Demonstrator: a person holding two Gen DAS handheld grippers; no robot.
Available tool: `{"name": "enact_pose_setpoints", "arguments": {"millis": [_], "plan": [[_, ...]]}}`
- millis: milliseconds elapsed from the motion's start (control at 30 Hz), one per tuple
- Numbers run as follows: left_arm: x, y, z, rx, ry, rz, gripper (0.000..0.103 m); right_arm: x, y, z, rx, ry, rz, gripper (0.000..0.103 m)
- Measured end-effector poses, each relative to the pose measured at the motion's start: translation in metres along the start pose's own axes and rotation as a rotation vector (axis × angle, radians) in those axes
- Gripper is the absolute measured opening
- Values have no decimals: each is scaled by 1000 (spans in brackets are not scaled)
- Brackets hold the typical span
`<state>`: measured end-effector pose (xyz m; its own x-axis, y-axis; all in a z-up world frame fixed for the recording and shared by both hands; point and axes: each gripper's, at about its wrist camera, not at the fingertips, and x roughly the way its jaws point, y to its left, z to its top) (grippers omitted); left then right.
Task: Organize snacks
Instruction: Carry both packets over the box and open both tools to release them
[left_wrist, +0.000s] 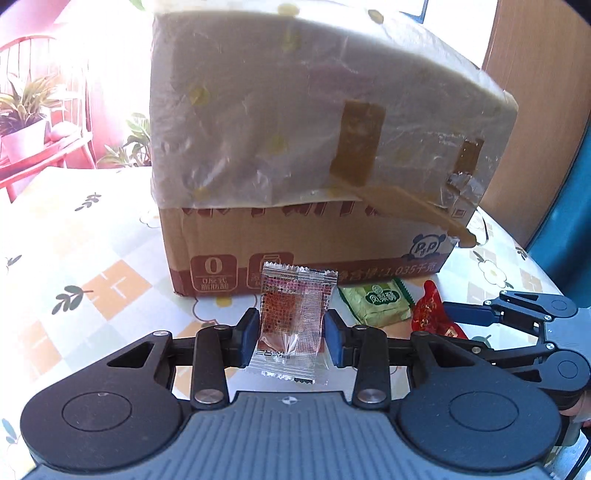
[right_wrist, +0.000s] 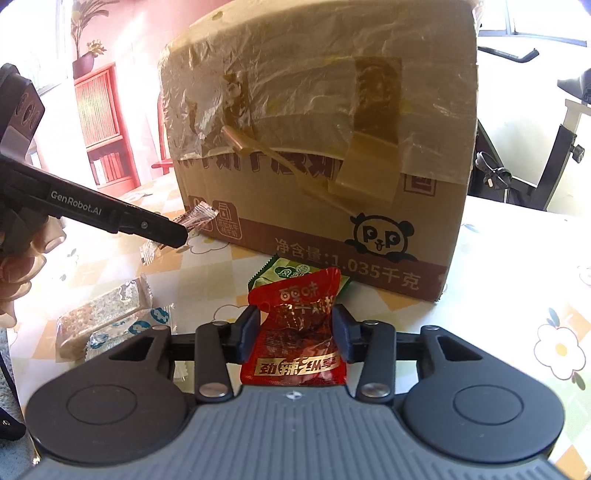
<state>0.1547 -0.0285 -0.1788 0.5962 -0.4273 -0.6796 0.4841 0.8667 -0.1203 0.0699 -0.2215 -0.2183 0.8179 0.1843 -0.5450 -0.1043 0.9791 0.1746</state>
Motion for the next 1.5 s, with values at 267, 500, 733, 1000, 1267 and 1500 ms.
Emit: {"name": "enact_pose_setpoints", "arguments": {"millis": [267, 500, 733, 1000, 1267, 1500], "plan": [[-42, 0, 14, 42, -90, 22, 40, -31, 15, 25, -83, -54, 38, 45], [-88, 10, 45, 10, -213, 22, 41, -44, 40, 71, -139, -134, 141, 45], [-123, 10, 91, -4, -360, 43, 41, -71, 47, 132, -159, -289, 154, 45], [-95, -10, 165, -5, -409, 54, 41, -50, 23, 212, -194, -318, 10, 45], [-36, -16, 193, -46, -327, 112, 51, 3, -1, 227, -174, -212, -105, 55], [-44, -5, 173, -51, -299, 126, 58, -15, -6, 215, -151, -221, -80, 57]]}}
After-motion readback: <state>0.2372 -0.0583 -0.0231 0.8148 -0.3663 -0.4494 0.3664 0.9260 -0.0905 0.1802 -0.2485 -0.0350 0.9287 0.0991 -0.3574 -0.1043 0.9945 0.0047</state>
